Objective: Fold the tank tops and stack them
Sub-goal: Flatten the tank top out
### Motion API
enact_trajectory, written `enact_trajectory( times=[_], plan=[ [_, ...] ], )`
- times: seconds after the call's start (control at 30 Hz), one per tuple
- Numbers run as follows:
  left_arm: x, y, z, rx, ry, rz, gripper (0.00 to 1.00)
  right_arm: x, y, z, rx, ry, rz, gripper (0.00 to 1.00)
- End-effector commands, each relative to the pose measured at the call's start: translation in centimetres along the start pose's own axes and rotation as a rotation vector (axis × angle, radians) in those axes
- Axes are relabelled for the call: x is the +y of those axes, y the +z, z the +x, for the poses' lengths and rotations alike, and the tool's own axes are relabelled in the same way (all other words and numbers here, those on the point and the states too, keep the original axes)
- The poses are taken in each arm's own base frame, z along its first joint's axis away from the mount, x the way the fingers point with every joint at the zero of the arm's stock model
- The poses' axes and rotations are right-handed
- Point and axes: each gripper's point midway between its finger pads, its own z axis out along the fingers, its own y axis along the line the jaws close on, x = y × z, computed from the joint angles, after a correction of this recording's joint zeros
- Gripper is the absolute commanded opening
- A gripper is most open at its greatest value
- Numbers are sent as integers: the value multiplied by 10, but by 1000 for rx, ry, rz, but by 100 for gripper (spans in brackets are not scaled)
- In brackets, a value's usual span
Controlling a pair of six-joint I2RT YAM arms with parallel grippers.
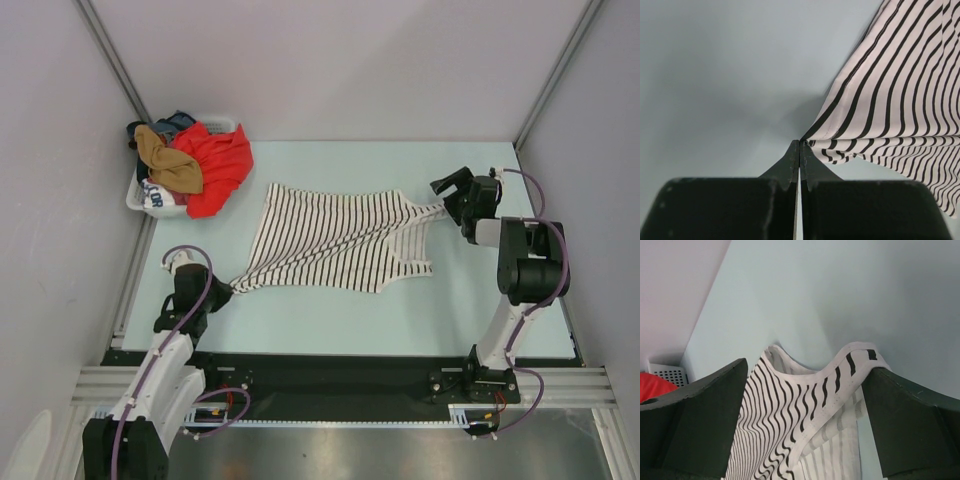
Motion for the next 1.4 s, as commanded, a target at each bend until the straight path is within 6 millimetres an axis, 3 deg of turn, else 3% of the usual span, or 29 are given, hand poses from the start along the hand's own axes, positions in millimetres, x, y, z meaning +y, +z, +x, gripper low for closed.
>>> enact_trajectory(
  times=[0.0,0.13,0.4,0.53,0.73,0.87,1.13,1.37],
  plan=[
    [-3,-2,-17,-53,7,-1,0,2,-17,-11,18,-44,33,99],
    [-4,-1,-17,-47,18,0,0,7,-27,-1,67,-34,-16,100],
    [-7,1,-16,-39,32,16,0,14,-23,28,172,23,-101,100],
    [-11,2,-18,-36,44,30,0,15,-11,47,229,37,-119,99],
    [-12,4,-17,-25,51,31,0,23,-13,52,219,53,-143,98],
    [-12,3,-17,-30,51,34,0,36,-27,44,196,30,-169,96],
    [-14,3,-18,-30,58,42,0,43,-58,36,175,-85,-110,100],
    [-17,3,-18,-30,72,59,0,17,-110,49,194,-180,-4,100]
  ],
)
